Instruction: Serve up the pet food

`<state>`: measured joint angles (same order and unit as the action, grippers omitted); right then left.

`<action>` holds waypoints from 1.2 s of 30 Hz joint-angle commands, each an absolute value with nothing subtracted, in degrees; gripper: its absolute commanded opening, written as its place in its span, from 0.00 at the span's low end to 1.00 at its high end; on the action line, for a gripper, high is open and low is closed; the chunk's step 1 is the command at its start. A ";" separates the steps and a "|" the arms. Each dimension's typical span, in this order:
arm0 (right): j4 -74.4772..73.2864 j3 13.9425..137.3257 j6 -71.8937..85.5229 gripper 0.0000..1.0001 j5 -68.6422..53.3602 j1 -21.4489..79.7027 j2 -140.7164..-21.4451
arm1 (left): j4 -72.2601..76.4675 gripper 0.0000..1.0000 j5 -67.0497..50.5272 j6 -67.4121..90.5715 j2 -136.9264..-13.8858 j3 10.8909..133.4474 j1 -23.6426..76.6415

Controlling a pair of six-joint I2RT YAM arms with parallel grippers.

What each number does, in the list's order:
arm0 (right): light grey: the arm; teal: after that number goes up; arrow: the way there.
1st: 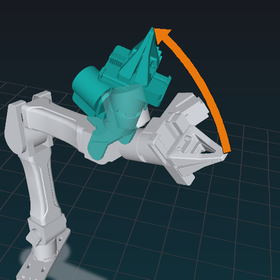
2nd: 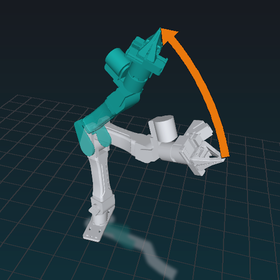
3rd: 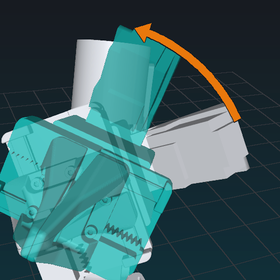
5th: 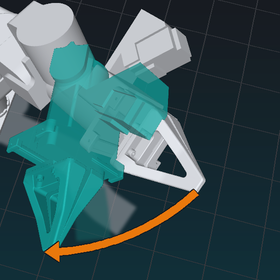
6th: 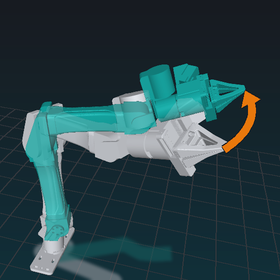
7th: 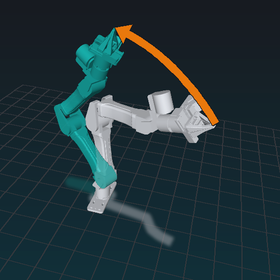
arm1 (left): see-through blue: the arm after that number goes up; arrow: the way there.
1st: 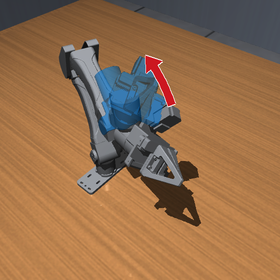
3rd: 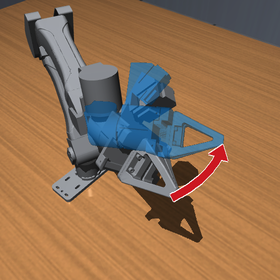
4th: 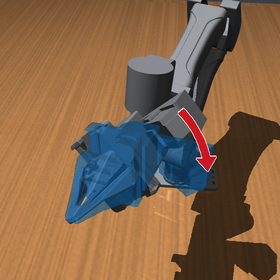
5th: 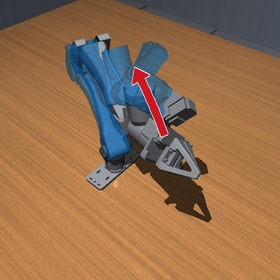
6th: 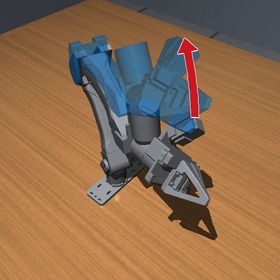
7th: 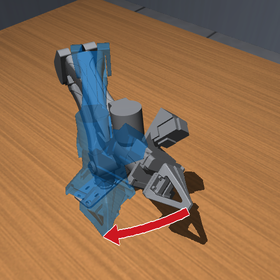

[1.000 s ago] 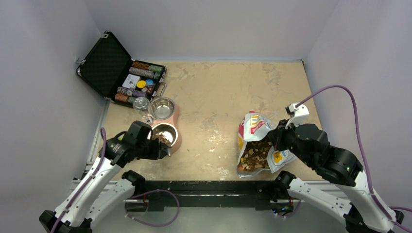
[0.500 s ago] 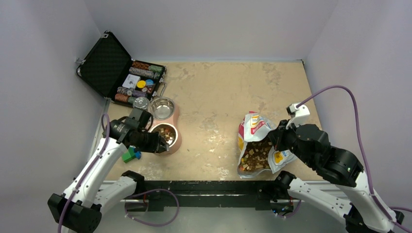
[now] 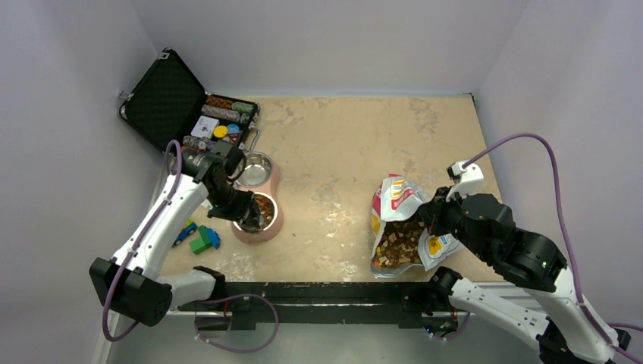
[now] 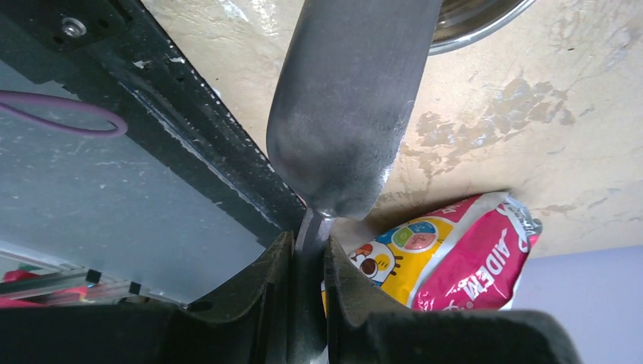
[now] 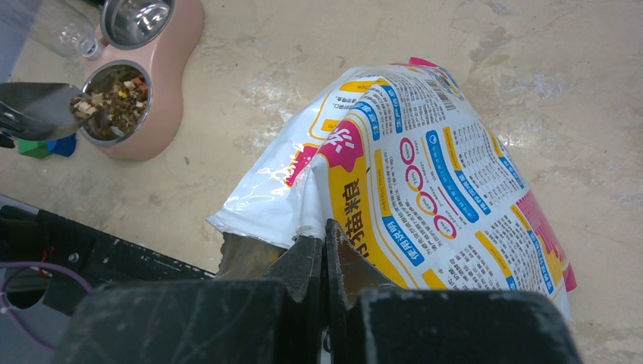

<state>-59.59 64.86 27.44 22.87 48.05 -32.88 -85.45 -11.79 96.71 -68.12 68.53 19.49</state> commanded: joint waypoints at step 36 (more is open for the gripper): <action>-46.48 69.38 26.29 0.00 21.93 47.99 -36.75 | -83.59 0.00 -10.05 76.70 -53.53 62.41 18.72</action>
